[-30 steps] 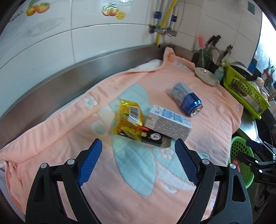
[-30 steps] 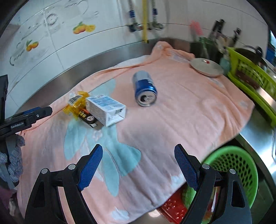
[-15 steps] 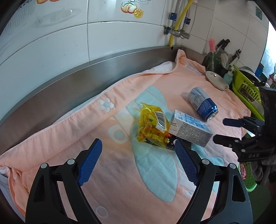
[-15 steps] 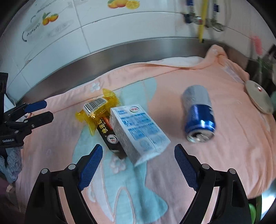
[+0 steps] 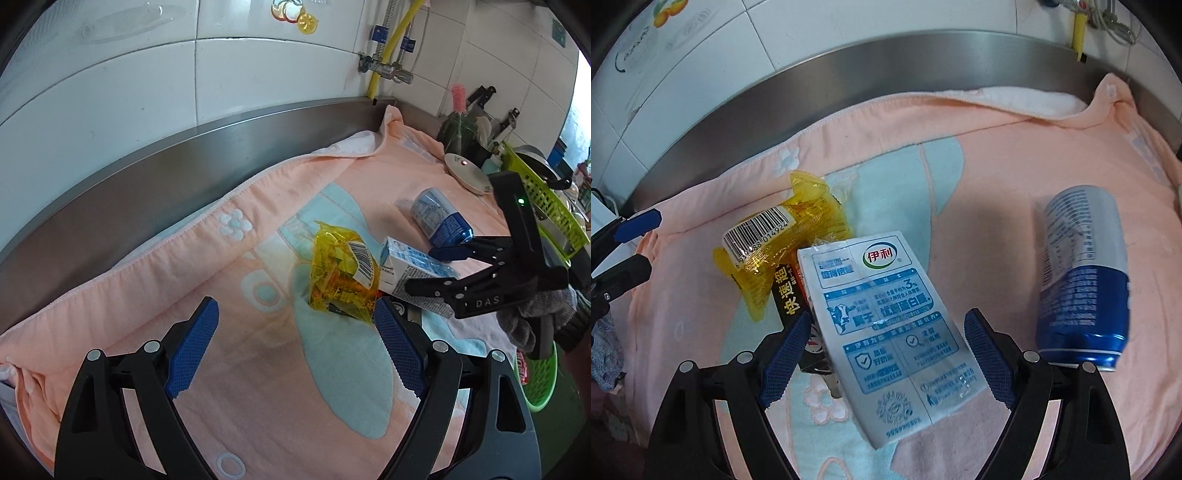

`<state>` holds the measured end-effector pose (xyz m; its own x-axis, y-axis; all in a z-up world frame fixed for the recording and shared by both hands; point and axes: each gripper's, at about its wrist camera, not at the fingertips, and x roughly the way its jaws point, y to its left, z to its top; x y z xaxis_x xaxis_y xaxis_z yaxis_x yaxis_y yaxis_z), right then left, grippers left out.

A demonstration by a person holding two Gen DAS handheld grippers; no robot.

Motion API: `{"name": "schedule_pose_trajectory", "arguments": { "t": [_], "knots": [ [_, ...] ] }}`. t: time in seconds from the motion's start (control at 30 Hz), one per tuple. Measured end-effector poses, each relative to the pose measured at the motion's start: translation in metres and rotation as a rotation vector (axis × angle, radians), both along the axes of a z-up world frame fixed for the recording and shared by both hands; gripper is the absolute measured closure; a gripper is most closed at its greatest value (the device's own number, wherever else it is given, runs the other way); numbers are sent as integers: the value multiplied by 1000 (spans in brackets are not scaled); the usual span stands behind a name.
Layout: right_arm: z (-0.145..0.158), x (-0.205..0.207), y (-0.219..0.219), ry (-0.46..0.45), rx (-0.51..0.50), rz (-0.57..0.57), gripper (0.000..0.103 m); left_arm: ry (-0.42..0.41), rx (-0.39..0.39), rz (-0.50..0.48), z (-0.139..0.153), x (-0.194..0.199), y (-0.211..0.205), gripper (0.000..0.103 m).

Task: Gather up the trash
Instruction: 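Grasp the white milk carton with the right gripper while the left gripper reaches for the yellow wrapper, then drop the milk carton into the basket with the right gripper while the left gripper grasps the yellow wrapper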

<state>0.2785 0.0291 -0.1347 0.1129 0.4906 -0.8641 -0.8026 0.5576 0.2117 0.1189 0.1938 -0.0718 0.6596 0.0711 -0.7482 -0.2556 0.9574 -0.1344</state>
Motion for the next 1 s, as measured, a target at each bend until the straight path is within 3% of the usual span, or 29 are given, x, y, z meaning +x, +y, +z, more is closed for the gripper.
{"name": "schedule_pose_trajectory", "arguments": {
  "t": [0.13,0.43,0.93,0.97,1.0],
  "knots": [
    [-7,5,6,48,8,3,22,10,1,-18,-3,4,-4,19],
    [8,-15,-8,29,49,-24,32,9,-5,-78,-3,24,-19,19],
    [36,-60,-95,-2,179,-295,33,127,-25,-87,-39,92,-26,19],
    [37,-64,-101,-9,174,-314,33,137,-27,-91,-42,94,-26,20],
    [37,-68,-107,-15,170,-329,33,145,-27,-97,-45,96,-27,27]
  ]
}}
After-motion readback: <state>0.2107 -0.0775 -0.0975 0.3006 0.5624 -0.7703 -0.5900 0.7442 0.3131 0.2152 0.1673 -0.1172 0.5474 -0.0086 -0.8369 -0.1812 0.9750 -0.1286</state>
